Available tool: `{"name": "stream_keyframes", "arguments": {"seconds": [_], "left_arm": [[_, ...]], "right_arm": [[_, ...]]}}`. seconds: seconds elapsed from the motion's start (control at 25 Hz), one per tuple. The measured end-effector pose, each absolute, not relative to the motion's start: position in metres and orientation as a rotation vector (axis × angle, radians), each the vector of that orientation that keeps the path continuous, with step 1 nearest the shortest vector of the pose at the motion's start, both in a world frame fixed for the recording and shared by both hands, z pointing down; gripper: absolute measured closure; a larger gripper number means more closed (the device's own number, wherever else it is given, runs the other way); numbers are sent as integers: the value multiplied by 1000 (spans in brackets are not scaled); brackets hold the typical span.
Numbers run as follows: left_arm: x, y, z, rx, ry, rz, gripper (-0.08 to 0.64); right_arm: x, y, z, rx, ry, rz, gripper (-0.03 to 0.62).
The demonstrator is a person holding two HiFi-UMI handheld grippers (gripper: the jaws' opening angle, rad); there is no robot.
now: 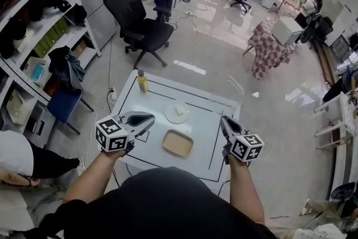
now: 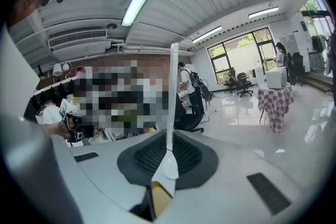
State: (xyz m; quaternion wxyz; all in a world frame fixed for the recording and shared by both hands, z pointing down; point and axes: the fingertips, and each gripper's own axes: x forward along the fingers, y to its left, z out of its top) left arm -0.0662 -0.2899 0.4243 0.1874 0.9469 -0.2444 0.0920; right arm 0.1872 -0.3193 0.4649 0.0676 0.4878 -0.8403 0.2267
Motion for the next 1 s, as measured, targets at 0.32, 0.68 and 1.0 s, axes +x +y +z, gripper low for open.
{"name": "stream_keyframes", "arguments": {"seconds": [0.32,0.68,1.0], "left_arm": [[-65,-289,417,2672,-704,247,534],[-74,-283,418,2675,-695,245,534],[-78,-284,412,2675,-663,220,533]], "right_arm": [[192,-314,455,1483,-2532,642,545],[187,-307,450,1530,-2524,587,545],[179,-303,450,1519,-2468,489,545]]}}
